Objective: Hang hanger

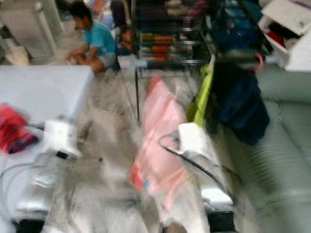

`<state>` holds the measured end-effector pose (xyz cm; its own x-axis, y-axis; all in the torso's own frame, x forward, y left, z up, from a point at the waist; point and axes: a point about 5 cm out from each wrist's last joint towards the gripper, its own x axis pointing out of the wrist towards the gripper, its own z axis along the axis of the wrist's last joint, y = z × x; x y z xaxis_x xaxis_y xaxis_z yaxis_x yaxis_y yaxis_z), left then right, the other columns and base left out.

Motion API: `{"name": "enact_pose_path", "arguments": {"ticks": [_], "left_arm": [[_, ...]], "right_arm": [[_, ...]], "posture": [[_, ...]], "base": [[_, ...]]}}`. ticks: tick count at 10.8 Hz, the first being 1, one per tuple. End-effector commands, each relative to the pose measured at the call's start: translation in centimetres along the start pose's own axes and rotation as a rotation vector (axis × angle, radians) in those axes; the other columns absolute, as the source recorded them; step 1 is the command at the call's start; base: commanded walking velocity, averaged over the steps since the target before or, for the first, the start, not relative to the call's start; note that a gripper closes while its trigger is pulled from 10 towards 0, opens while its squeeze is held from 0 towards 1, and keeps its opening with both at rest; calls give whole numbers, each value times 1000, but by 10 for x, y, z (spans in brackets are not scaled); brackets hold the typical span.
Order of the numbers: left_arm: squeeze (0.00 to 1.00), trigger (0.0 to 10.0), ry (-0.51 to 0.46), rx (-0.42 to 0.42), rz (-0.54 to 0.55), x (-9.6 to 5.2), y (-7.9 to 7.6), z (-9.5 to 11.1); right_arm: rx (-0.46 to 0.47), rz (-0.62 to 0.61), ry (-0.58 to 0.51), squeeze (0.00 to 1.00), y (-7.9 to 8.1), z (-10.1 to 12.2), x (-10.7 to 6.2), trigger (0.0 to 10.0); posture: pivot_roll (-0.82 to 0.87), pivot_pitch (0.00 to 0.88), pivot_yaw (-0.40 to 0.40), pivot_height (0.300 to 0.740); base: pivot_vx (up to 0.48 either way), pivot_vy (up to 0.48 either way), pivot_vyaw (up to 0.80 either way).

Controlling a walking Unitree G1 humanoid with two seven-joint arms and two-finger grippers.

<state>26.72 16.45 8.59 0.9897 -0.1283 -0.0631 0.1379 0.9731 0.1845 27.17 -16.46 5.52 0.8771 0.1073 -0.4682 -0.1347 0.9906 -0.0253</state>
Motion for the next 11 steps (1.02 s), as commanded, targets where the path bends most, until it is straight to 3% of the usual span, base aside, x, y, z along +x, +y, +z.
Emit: {"name": "enact_pose_path", "arguments": {"ticks": [1,7,11], "left_arm": [[0,10000,10,33,34,-2,16,-1],[0,10000,0,50,-1,-3,11,1],[0,10000,-1,36,0,-4,9,1]], "right_arm": [[3,30,-58,0,12,14,1,10000],[17,-4,-64,0,10,16,7,10000],[13,-6,-34,0,8,16,13,10000]], "posture": [[10,0,13,740],[21,0,13,740],[27,2,11,740]], "base": [[356,322,0],[383,252,0],[0,0,0]]}}
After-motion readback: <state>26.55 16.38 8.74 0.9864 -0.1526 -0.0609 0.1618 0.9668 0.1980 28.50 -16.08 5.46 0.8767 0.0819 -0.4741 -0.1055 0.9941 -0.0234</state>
